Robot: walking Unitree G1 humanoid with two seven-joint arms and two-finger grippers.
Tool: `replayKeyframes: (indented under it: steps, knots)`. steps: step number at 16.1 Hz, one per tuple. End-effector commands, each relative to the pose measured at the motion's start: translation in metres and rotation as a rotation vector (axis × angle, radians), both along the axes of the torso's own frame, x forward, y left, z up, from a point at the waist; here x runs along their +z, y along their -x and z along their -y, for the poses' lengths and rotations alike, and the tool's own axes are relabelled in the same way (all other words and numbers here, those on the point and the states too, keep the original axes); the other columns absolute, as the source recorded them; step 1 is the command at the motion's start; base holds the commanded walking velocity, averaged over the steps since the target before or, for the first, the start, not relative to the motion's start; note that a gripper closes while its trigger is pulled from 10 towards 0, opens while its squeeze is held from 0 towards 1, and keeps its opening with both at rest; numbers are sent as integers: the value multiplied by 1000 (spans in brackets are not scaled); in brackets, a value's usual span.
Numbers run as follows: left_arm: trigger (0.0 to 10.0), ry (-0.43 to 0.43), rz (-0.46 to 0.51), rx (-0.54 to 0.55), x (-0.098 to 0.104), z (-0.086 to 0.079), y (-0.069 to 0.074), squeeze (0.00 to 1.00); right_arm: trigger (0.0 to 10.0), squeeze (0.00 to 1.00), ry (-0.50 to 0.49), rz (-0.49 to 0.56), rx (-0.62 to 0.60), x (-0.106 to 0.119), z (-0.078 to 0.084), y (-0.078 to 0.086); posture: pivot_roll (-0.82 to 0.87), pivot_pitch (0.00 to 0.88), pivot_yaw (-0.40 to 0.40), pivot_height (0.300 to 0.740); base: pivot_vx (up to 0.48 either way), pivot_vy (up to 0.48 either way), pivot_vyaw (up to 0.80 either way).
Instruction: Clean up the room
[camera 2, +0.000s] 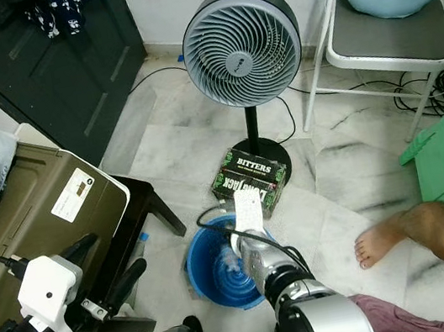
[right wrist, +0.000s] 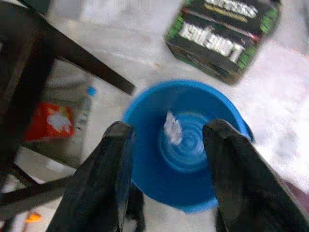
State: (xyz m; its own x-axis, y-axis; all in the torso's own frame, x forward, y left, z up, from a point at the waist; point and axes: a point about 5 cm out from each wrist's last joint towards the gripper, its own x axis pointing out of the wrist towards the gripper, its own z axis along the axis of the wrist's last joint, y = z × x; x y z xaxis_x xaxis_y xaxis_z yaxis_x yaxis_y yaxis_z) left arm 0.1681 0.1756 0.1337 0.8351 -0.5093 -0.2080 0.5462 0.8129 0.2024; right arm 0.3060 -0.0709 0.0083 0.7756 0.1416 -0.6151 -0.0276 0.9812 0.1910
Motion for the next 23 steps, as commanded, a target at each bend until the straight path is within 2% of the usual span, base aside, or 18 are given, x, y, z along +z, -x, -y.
replayKeyframes:
  steps: [1,3,6,10,11,13,14,16,17,18,21,22,23]
  knots:
    - [10000,-12,3,12,-1,0,-1,0,10000,1000,-62,60,59,15,-23,-6,242,228,70,740,0,0,0]
    - [10000,3,17,20,-2,2,-6,0,10000,1000,-64,127,102,24,-19,-10,212,209,59,740,0,0,0]
    - [10000,42,55,23,-5,14,-23,0,10000,1000,-68,222,147,38,-1,-7,158,170,36,740,0,0,0]
    - [10000,79,123,67,-6,22,-48,0,10000,1000,-23,223,243,49,37,7,94,86,3,740,0,0,0]
    - [10000,83,133,76,-6,22,-52,0,10000,1000,-10,222,270,52,41,10,88,80,3,740,0,0,0]
    - [10000,84,159,95,-10,20,-67,0,10000,1000,41,220,362,59,55,21,41,15,9,740,0,0,0]
    - [10000,90,166,112,-10,19,-71,0,10000,1000,47,220,364,60,58,24,34,0,10,740,0,0,0]
    - [10000,137,217,247,-8,10,-87,0,10000,1000,69,318,282,67,71,33,4,0,10,740,0,0,0]
    - [10000,150,224,279,-11,9,-89,0,10000,1000,55,311,249,65,74,35,0,0,-1,740,0,0,0]
    - [10000,159,232,348,-15,5,-88,0,10000,1000,5,298,147,65,82,38,-3,0,-6,740,0,0,0]
    - [10000,198,226,445,-23,-3,-82,0,10000,1000,35,358,81,70,90,45,-24,0,-17,740,0,0,0]
    - [10000,197,223,462,-25,-4,-80,0,10000,937,40,380,50,73,93,45,-26,0,-16,740,0,0,0]
    - [10000,202,217,474,-28,-6,-77,0,10000,0,50,405,5,75,97,46,-31,0,-13,740,0,0,0]
